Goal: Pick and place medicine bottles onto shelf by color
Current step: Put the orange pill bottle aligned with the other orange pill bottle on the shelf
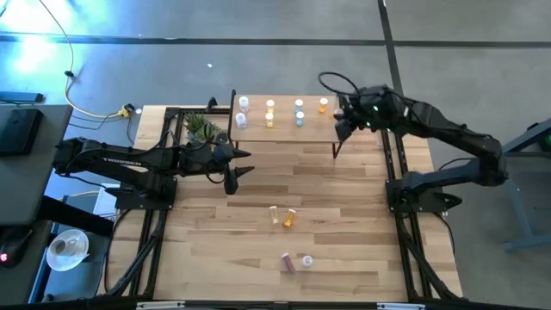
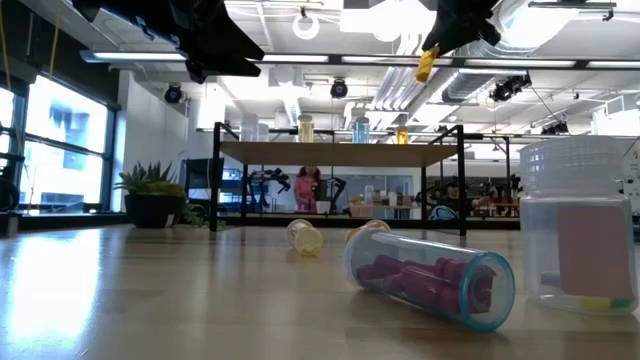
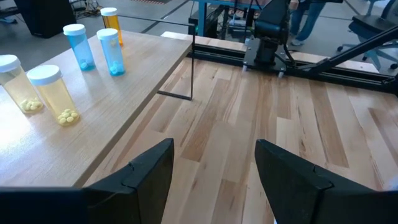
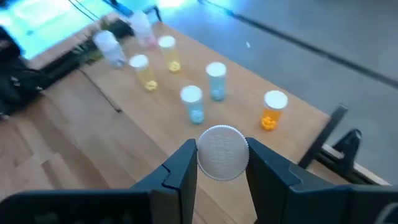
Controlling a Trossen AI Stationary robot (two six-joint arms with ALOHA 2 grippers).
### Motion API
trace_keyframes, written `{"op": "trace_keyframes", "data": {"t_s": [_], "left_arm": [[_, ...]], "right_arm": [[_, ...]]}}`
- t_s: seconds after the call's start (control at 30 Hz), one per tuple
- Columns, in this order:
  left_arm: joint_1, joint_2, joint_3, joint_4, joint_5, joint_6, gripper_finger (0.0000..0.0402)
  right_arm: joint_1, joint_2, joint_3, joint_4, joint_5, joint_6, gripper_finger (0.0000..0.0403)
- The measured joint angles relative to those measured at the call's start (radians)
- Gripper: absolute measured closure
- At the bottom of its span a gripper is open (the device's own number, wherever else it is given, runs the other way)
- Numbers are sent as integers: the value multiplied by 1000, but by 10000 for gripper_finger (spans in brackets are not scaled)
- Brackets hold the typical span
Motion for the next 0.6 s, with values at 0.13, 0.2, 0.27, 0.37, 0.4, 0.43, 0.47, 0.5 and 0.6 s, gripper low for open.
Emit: {"op": "trace_keyframes", "data": {"t_s": [0.13, 0.2, 0.27, 0.37, 0.4, 0.43, 0.47, 0.5, 0.6], "left_arm": [[0, 0, 0, 0, 0, 0, 185], [0, 0, 0, 0, 0, 0, 186], [0, 0, 0, 0, 0, 0, 186], [0, 0, 0, 0, 0, 0, 186], [0, 0, 0, 0, 0, 0, 186], [0, 0, 0, 0, 0, 0, 186], [0, 0, 0, 0, 0, 0, 185], [0, 0, 0, 0, 0, 0, 185], [0, 0, 0, 0, 0, 0, 186]], "right_arm": [[-68, 87, 71, -73, -75, 0, 299], [-95, 127, 91, -92, -112, -6, 299], [-117, 163, 96, -93, -152, -13, 299], [-141, 204, 97, -93, -210, -34, 299], [-146, 217, 97, -93, -220, -37, 299], [-153, 229, 97, -93, -226, -41, 299], [-158, 239, 97, -92, -230, -47, 299], [-163, 249, 97, -92, -237, -52, 299], [-178, 278, 97, -92, -240, -52, 299]]}}
